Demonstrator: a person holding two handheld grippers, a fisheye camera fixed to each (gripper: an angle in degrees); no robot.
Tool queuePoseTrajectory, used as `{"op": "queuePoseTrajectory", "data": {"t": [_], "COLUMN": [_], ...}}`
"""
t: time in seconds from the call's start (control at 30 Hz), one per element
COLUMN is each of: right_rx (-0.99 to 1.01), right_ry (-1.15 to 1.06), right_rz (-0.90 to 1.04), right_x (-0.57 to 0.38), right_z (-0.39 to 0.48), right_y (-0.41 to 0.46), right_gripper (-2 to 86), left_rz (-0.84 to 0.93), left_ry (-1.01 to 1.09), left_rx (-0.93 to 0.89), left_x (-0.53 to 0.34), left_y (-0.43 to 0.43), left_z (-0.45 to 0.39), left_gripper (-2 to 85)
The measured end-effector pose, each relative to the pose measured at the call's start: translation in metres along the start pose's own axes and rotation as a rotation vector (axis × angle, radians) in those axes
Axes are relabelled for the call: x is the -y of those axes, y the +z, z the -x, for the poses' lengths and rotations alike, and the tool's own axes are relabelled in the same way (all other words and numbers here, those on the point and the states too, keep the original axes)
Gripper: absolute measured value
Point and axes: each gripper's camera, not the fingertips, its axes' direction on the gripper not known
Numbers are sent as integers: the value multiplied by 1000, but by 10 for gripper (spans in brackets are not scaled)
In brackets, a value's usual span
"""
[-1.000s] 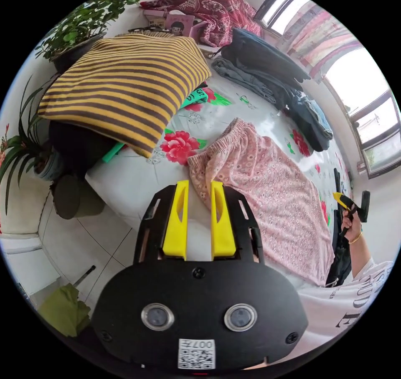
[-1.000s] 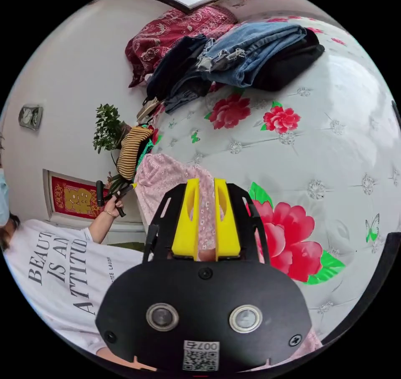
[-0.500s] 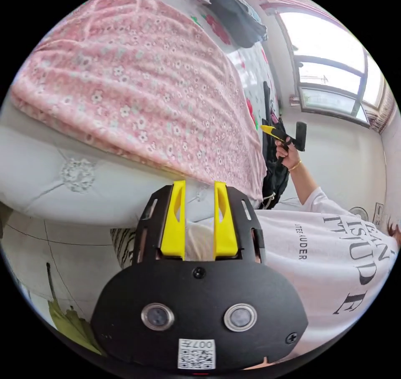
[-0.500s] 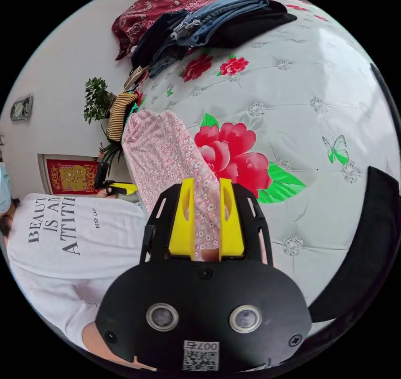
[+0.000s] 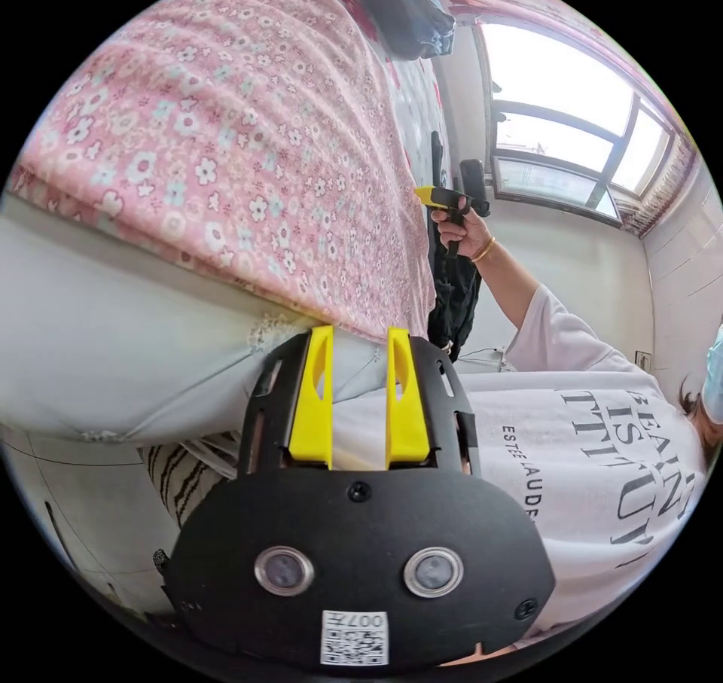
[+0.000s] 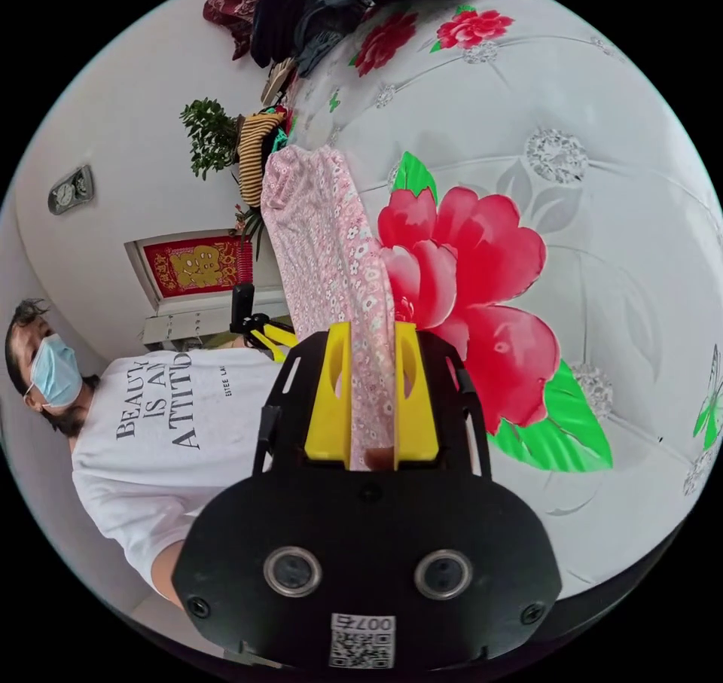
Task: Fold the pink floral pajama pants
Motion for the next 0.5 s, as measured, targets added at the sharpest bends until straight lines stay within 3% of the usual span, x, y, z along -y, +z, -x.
{"op": "queuePoseTrajectory", "data": {"t": [0.2, 0.33, 0.5], "right_rx": [54, 72, 87], "right_ry": [-35, -51, -67], "right_rz": [103, 152, 209], "right_x": [11, 13, 2], "right_z": [-16, -23, -37], "right_y": [-2, -1, -2], "right_gripper": [79, 70, 43], "left_rz": [9, -15, 1], "left_ry": [6, -3, 9], "left_rx": [-29, -140, -91], "left_x": [10, 10, 12], "left_y": [-1, -11, -7], "left_z": [4, 20, 13], "left_gripper": [112, 119, 110]}}
